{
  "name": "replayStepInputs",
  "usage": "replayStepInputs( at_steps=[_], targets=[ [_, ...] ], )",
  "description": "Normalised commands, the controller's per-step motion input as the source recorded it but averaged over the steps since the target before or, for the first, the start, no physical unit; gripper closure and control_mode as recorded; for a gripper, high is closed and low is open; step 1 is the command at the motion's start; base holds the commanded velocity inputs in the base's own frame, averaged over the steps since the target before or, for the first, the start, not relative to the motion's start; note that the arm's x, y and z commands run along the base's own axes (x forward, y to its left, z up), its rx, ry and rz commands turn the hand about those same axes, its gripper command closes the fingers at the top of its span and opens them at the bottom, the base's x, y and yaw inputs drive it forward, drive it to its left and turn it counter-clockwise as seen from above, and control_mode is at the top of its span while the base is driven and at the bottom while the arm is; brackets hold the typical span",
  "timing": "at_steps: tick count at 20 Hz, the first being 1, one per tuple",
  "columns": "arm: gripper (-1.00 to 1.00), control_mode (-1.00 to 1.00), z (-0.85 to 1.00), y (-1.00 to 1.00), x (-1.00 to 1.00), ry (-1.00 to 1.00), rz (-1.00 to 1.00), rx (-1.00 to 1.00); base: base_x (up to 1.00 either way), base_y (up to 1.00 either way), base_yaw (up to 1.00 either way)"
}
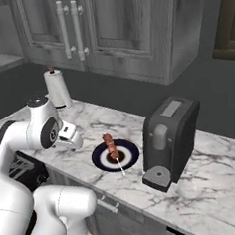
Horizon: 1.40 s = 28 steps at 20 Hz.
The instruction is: Place the cold items (pear and peach) from the fridge in one tupperware on the dining counter. Place the warm items (hot dog and kebab skewer) in the stove area in another tupperware.
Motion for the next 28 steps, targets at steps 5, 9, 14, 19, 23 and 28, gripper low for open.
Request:
replayStepInputs(
  at_steps=[5,9,14,19,23,28],
  targets=[
    [-1.00,1.00,0.00,0.00,0.00,0.00,0.00,0.00,-0.18,0.01,-0.48],
    [-1.00,1.00,0.00,0.00,0.00,0.00,0.00,0.00,-0.07,0.00,-0.16],
    [-1.00,1.00,0.00,0.00,0.00,0.00,0.00,0.00,0.00,0.00,-0.32],
    [-1.00,1.00,0.00,0.00,0.00,0.00,0.00,0.00,0.07,0.00,-0.19],
    [-1.00,-1.00,0.00,0.00,0.16,0.00,0.00,0.00,0.04,0.00,-0.01],
    [-1.00,-1.00,-0.02,0.01,0.39,0.01,0.02,0.00,0.00,0.00,0.00]
  ],
)
